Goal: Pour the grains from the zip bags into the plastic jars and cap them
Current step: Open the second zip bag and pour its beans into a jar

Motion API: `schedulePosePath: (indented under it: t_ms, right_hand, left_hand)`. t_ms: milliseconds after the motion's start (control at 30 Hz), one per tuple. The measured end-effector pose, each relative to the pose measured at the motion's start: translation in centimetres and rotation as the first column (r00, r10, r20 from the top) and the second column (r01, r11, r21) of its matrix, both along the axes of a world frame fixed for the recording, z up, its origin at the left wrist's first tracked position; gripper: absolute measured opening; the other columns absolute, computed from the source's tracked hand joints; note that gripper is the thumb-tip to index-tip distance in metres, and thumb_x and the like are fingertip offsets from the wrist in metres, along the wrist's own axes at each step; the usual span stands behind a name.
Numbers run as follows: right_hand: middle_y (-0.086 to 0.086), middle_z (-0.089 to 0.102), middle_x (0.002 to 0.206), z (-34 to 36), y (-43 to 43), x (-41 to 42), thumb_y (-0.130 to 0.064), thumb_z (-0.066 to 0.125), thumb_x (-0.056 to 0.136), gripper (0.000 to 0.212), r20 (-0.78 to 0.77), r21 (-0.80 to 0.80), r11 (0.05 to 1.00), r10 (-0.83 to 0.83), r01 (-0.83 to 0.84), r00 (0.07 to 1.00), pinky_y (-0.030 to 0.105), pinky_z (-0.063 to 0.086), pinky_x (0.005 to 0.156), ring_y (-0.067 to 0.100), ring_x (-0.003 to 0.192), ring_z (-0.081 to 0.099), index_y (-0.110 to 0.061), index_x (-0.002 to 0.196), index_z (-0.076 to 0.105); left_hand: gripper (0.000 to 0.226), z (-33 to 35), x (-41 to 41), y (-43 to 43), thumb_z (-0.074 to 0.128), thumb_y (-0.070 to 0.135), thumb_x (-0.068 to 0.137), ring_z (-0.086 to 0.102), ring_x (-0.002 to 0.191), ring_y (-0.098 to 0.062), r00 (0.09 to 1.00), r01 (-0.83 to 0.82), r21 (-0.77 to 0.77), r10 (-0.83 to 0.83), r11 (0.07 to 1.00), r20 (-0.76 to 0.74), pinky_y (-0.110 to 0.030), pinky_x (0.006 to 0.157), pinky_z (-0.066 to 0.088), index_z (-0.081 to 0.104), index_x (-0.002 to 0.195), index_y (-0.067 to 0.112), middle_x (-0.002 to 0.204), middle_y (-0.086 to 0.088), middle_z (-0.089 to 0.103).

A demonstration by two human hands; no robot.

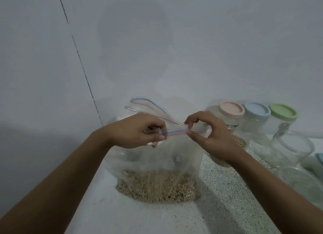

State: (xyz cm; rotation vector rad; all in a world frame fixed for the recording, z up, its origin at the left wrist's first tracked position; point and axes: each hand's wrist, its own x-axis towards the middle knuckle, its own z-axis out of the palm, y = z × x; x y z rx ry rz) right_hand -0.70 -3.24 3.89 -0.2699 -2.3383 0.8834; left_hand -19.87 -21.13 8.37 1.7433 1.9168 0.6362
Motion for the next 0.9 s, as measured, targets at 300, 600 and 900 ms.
schedulePosePath:
  t_ms: [300,600,900]
  right_hand:
    - [-0.002,0.047,0.114,-1.1,-1.6,2.4,-0.029,0.072,0.088,0.038,-0.206,0.276,0.943,-0.132,0.187,0.970,0.037,0.044,0.089,0.021,0.099,0.049,-0.019,0.124,0.069]
    - [0.008,0.054,0.103,-1.3,0.0,6.8,-0.017,0.080,0.084,0.026,-0.429,0.362,0.843,-0.228,0.398,0.874,0.043,0.047,0.081,0.022,0.096,0.049,-0.007,0.106,0.070]
    - [-0.003,0.067,0.089,-1.3,1.0,11.6,-0.034,0.066,0.098,0.012,-0.120,-0.421,0.906,-0.024,-0.029,0.992,0.040,0.053,0.068,0.018,0.081,0.065,-0.023,0.095,0.063]
  left_hand:
    - [0.013,1.0,4.9,1.4,0.065,0.022,0.100,0.063,0.065,-0.009,0.998,-0.054,0.127,0.056,0.990,-0.010,-0.032,0.063,0.052,0.072,0.089,0.021,0.070,0.004,0.072]
    - [0.016,1.6,10.5,5.0,0.064,0.019,0.100,0.062,0.053,-0.013,0.948,-0.281,0.104,0.259,0.954,0.186,-0.026,0.051,0.049,0.072,0.088,0.013,0.072,-0.005,0.075]
    - [0.014,0.2,18.1,7.6,0.066,0.005,0.095,0.071,0.073,-0.030,0.742,-0.506,0.141,0.346,0.851,0.575,-0.031,0.071,0.056,0.072,0.091,-0.006,0.079,-0.022,0.075]
